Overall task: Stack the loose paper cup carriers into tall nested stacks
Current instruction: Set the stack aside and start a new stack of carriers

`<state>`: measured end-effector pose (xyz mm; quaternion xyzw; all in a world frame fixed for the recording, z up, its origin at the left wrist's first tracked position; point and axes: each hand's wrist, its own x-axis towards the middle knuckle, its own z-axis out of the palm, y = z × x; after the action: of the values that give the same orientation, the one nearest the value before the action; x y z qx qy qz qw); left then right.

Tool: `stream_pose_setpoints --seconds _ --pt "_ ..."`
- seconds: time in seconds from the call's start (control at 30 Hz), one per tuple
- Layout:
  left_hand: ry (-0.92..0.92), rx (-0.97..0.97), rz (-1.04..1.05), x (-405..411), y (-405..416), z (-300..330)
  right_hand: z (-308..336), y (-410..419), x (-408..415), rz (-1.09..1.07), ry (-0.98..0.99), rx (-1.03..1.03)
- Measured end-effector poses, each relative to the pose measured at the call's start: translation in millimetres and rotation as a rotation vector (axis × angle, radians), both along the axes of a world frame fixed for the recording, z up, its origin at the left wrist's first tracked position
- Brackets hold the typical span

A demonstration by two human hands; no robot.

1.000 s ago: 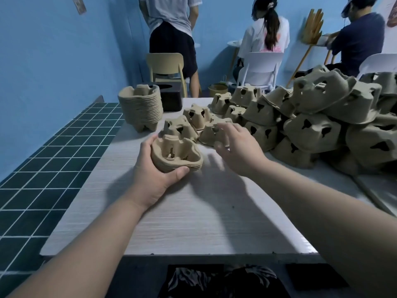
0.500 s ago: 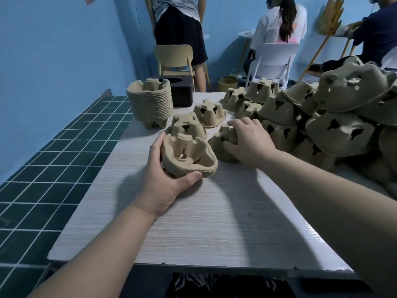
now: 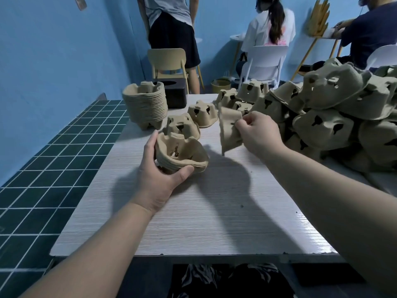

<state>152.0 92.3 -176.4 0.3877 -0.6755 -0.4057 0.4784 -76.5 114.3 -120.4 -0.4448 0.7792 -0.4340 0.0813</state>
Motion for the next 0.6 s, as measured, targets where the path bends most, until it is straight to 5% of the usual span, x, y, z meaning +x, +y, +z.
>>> stream_pose_setpoints --seconds 0.1,0.33,0.5,0.6 --pt "-0.015 -0.002 -0.009 -0.3 0.5 0.4 1.0 4.6 1.2 0.051 -0.419 0.004" --pt "-0.067 -0.021 -0.031 0.1 1.3 0.0 -22.6 26.6 -2.5 0.091 -0.516 0.058" --pt "-0.084 -0.017 -0.027 -0.6 1.0 0.5 -24.3 38.4 -6.0 0.094 0.147 0.119" --pt "-0.093 -0.025 -0.02 -0.6 1.7 1.1 -22.5 48.3 -7.0 0.181 0.342 0.017"
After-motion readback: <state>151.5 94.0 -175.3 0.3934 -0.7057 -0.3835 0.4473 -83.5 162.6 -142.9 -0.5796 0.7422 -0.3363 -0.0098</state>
